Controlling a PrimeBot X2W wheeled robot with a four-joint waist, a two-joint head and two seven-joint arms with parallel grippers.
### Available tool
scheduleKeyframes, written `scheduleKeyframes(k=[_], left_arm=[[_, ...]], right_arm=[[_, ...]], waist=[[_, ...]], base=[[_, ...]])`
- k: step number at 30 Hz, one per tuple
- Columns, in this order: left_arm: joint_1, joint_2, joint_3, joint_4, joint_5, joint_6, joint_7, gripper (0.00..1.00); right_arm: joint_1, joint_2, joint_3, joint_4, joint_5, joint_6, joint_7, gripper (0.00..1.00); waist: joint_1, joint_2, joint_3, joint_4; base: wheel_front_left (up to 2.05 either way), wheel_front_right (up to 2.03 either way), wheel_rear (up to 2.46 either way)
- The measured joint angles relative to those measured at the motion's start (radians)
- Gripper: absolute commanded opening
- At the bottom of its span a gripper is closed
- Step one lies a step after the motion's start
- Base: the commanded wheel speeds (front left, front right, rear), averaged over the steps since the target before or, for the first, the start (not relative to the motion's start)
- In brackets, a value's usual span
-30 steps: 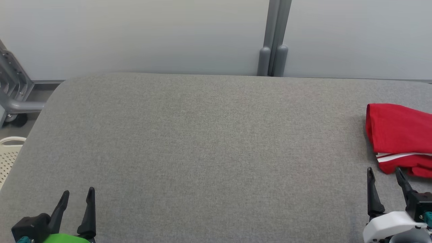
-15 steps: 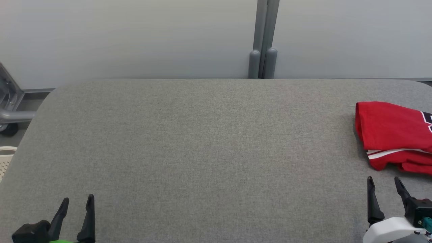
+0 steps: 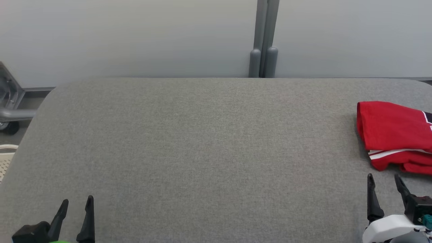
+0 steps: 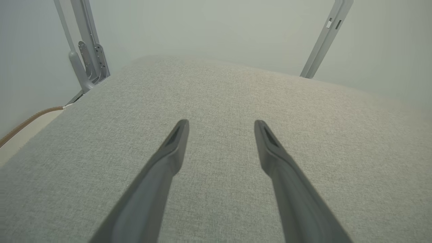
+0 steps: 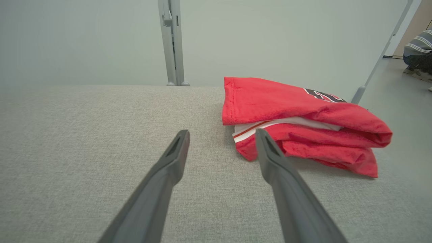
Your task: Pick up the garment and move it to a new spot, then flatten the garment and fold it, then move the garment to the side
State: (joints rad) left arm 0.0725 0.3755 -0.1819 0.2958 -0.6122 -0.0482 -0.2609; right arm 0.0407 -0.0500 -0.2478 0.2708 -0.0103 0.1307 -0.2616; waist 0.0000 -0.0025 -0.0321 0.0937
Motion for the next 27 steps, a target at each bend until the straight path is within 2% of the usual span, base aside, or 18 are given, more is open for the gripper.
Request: scheduleKeyframes(k=[3,7,8,13,27], left_arm=[[0.001,0.0,0.004,0.003,0.001,0.0,0.0,1.0],[0.002,0.001,0.004,0.004,0.007,-0.006,0.0,1.0],[0.002,-0.003,0.002,0.007,0.007,-0.006,0.0,0.0],[0.006,-0.049,-0.016,0.05,-0.003,-0.005,0.011,0.0],[-0.003,-0.093,0.039,0.043,-0.168,-0.015,0.076,0.0]], right_arm=[[0.0,0.002,0.003,0.008,0.0,0.0,0.0,1.0],[0.0,0.002,0.063,0.0,0.019,0.0,0.0,1.0],[0.0,0.007,0.065,0.004,0.018,0.001,0.0,0.0],[0.023,0.026,0.065,0.057,0.027,0.001,0.015,0.0],[0.003,0.025,0.079,0.056,0.3,0.001,0.072,0.0]], waist=[[0.0,0.0,-0.004,0.026],[0.0,0.0,-0.019,0.036],[0.0,0.0,-0.02,0.037],[0.0,0.0,-0.02,0.036],[0.0,0.0,-0.014,0.022]], base=[[0.0,0.0,0.0],[0.0,0.0,0.0],[0.0,0.0,0.0],[0.0,0.0,0.0],[0.0,0.0,0.0]])
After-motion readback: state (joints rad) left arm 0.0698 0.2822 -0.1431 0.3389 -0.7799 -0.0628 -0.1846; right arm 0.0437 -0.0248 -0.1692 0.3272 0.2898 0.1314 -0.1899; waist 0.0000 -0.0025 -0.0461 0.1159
